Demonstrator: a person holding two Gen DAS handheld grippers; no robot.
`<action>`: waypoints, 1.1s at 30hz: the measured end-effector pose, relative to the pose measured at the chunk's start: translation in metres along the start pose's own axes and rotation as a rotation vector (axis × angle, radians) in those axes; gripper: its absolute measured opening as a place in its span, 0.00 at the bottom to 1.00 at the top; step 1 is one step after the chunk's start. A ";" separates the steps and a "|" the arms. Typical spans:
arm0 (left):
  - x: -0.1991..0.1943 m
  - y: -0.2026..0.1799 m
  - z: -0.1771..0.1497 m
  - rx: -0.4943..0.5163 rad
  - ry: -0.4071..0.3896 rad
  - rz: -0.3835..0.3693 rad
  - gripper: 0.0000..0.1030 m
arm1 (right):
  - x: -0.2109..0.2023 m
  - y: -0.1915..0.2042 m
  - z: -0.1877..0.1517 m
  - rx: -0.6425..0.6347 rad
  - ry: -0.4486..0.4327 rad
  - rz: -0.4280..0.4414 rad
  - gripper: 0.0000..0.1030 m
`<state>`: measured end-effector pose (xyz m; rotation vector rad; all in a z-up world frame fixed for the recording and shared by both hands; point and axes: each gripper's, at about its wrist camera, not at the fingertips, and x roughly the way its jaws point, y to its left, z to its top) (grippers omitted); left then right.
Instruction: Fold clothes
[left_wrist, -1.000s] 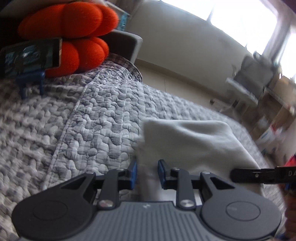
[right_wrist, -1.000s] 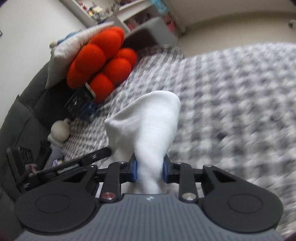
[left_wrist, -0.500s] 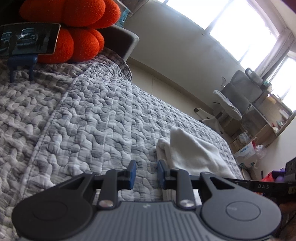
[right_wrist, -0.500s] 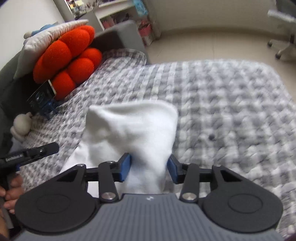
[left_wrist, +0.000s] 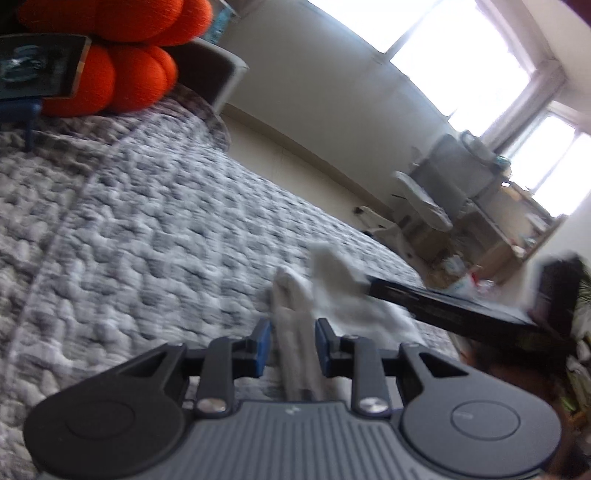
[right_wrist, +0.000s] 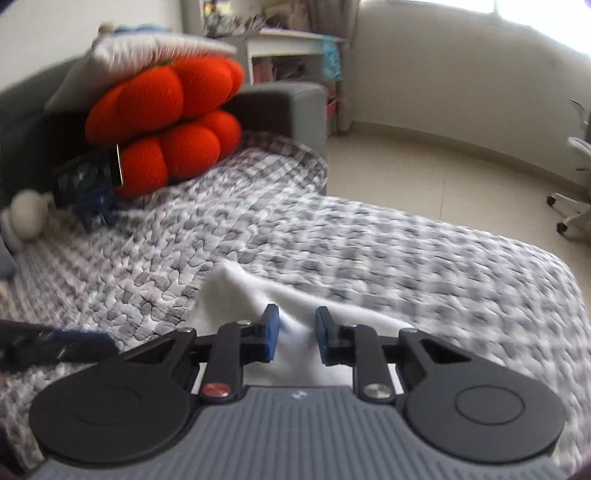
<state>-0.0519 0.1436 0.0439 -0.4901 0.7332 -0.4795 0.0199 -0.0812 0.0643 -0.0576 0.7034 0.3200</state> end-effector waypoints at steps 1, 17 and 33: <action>0.001 -0.002 -0.001 0.010 0.010 -0.024 0.26 | 0.006 0.003 0.001 -0.010 0.018 0.001 0.22; 0.033 -0.031 -0.020 0.191 0.186 -0.003 0.25 | 0.018 0.022 0.002 -0.106 0.036 0.029 0.25; 0.036 -0.031 -0.021 0.238 0.188 0.018 0.25 | 0.039 0.037 0.001 -0.179 0.038 0.021 0.26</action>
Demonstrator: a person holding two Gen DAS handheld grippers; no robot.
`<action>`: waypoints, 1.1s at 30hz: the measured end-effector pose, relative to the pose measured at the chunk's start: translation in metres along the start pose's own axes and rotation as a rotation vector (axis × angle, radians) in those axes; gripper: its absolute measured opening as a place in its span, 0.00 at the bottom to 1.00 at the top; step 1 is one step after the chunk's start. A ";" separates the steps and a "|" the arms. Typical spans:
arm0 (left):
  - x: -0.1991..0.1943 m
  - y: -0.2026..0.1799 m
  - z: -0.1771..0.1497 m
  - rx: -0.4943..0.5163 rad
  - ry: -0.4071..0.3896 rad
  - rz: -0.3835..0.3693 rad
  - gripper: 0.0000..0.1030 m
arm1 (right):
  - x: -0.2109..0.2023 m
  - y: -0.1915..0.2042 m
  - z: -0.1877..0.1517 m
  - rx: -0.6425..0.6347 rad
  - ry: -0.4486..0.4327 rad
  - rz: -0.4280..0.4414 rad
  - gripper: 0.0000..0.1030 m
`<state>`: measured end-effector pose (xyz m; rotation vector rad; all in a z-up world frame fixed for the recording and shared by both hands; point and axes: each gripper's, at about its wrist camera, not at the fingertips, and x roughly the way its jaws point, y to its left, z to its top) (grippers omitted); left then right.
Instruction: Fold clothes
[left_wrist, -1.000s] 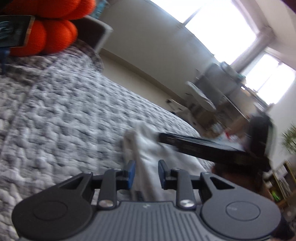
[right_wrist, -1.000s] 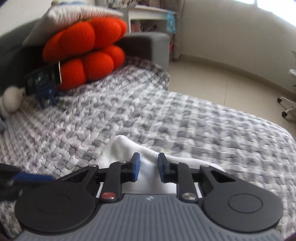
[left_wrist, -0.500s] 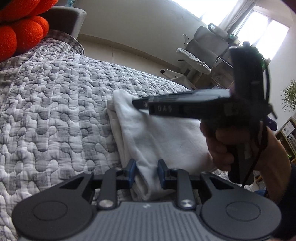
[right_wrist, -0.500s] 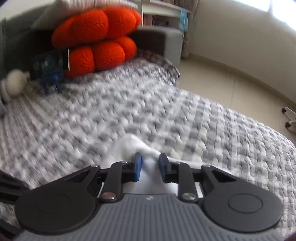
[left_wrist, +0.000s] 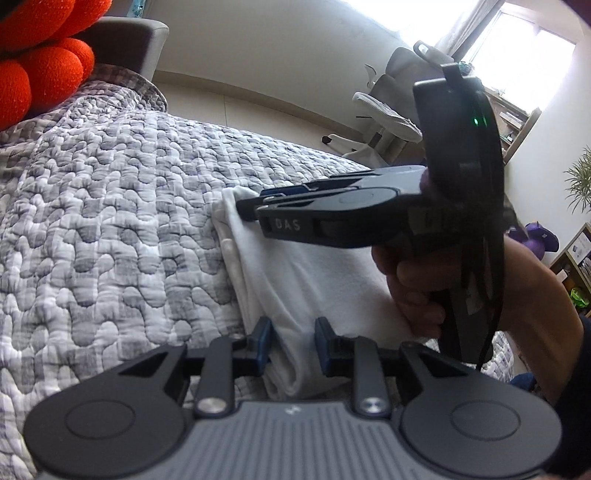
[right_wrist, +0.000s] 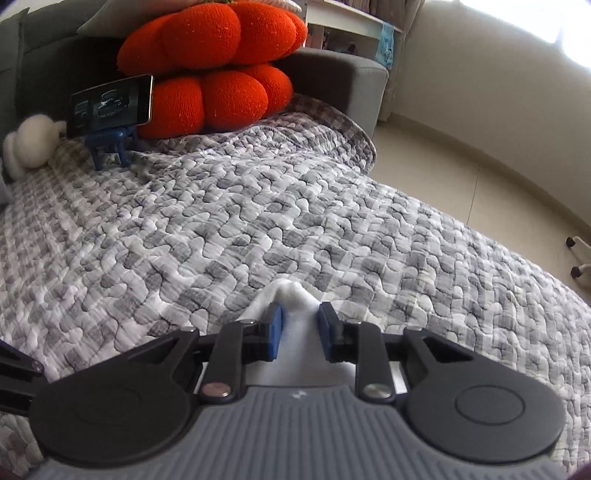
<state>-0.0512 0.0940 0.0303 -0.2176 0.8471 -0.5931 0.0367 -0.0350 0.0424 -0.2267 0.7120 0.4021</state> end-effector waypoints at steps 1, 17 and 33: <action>0.000 0.001 0.000 0.000 0.001 -0.002 0.25 | -0.004 -0.004 0.000 0.030 -0.013 0.011 0.26; -0.005 0.004 0.000 -0.005 -0.001 -0.003 0.28 | -0.073 -0.034 -0.041 0.200 0.067 0.064 0.21; 0.005 0.006 0.026 -0.078 -0.161 0.111 0.28 | -0.072 -0.030 -0.043 0.175 0.088 0.067 0.24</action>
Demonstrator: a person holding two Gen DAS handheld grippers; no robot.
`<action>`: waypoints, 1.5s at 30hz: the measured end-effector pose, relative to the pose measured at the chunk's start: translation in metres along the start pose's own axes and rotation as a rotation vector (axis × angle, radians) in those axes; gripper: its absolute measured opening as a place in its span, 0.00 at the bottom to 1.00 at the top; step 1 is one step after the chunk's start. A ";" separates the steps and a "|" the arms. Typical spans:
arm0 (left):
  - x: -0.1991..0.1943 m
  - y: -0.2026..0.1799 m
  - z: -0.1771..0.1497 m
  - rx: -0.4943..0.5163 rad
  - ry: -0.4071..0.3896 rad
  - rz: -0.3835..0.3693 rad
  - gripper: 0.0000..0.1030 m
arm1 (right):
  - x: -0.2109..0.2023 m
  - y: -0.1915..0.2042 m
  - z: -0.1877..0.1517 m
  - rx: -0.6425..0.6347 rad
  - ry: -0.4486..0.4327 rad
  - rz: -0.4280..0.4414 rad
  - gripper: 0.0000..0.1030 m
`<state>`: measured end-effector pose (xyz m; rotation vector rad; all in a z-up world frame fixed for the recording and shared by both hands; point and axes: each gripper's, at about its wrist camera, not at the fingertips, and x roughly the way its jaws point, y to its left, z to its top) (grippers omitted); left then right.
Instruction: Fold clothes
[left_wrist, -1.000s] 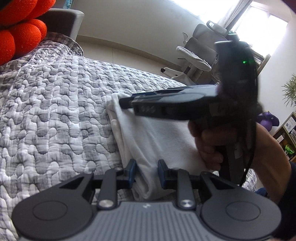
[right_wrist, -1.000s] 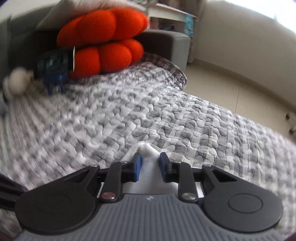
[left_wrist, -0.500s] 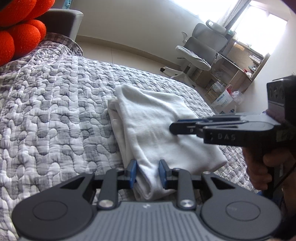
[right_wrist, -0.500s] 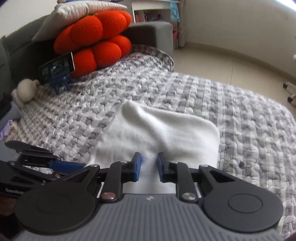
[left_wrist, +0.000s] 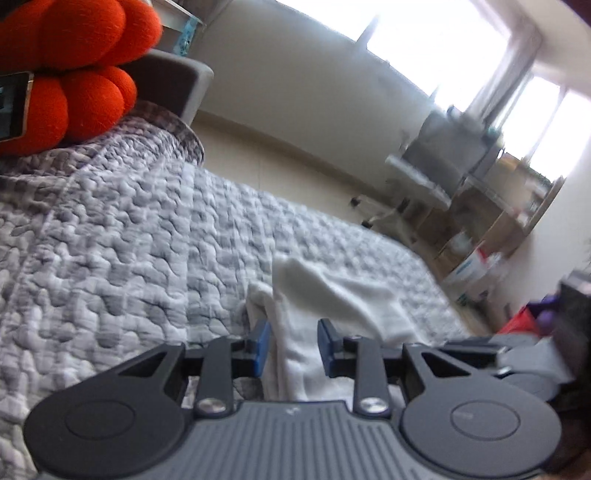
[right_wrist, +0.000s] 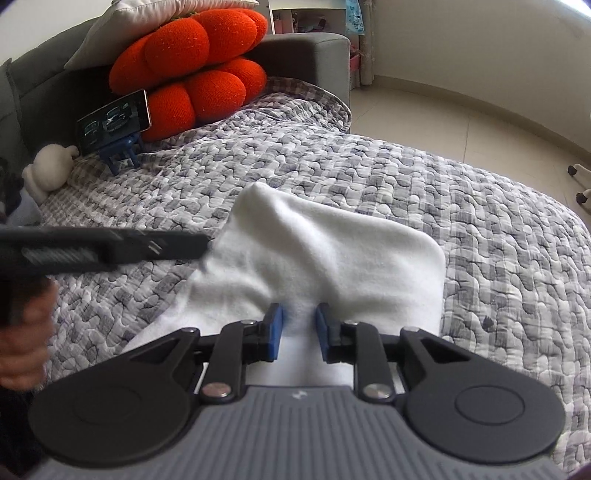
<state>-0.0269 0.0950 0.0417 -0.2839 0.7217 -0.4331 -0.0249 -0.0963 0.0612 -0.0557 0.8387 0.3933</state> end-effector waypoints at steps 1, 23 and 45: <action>0.006 -0.005 -0.002 0.027 0.020 0.030 0.27 | -0.001 0.000 0.000 0.000 -0.002 0.001 0.24; 0.019 -0.006 -0.003 0.093 0.062 0.090 0.30 | -0.034 -0.003 -0.016 -0.078 0.020 0.038 0.26; 0.019 -0.003 -0.001 0.078 0.072 0.074 0.32 | -0.017 0.048 -0.026 -0.334 0.053 0.012 0.25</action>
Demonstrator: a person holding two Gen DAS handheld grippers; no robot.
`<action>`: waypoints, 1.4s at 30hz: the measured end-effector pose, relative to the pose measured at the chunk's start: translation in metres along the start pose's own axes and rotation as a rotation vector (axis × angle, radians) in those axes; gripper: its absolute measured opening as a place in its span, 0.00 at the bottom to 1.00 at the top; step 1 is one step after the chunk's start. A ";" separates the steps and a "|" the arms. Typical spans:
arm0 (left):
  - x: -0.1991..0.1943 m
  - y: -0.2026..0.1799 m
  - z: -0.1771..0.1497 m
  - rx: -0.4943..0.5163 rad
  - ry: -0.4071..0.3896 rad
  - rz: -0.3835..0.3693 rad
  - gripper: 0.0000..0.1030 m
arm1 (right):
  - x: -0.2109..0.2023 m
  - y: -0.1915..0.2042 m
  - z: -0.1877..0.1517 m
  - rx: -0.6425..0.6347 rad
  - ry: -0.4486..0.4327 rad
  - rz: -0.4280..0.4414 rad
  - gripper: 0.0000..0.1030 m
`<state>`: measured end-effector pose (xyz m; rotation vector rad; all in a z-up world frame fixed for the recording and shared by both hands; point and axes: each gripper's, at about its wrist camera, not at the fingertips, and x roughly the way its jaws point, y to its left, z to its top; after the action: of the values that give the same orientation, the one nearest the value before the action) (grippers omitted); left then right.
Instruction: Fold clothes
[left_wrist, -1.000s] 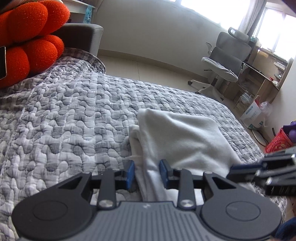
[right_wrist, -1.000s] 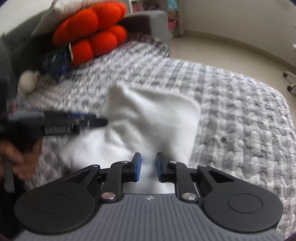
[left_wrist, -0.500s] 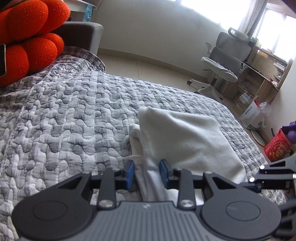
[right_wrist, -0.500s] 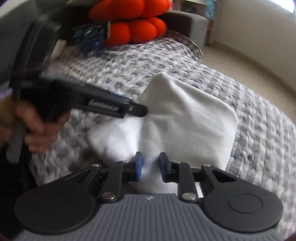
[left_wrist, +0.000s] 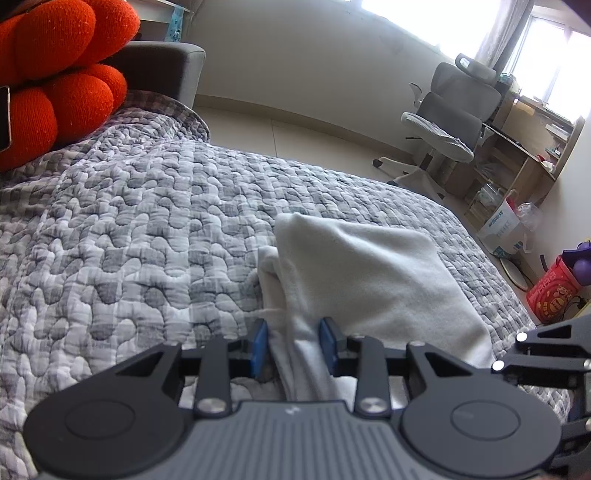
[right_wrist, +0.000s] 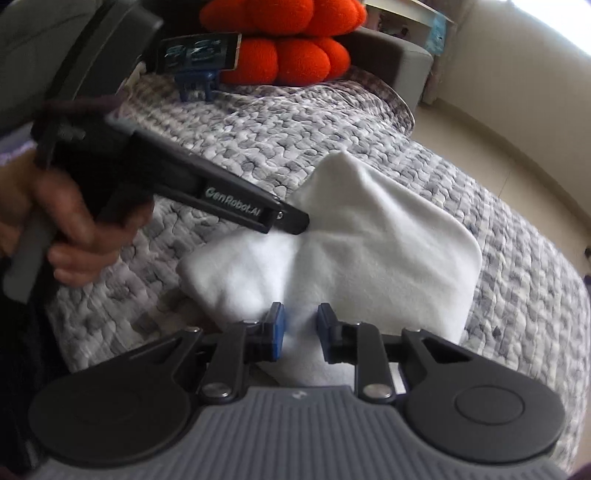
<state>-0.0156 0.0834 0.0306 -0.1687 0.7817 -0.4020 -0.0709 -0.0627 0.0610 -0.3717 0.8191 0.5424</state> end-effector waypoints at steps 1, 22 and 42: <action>-0.001 0.001 0.000 -0.005 0.000 -0.003 0.32 | -0.002 0.001 0.000 -0.010 -0.014 -0.009 0.25; -0.013 0.024 0.006 -0.181 -0.017 -0.111 0.36 | 0.011 0.081 -0.023 -0.511 -0.124 -0.091 0.53; -0.016 0.052 -0.001 -0.467 0.024 -0.346 0.70 | -0.019 0.030 -0.001 -0.277 -0.261 -0.044 0.21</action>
<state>-0.0118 0.1376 0.0248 -0.7444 0.8634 -0.5431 -0.1001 -0.0451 0.0720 -0.5585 0.4838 0.6499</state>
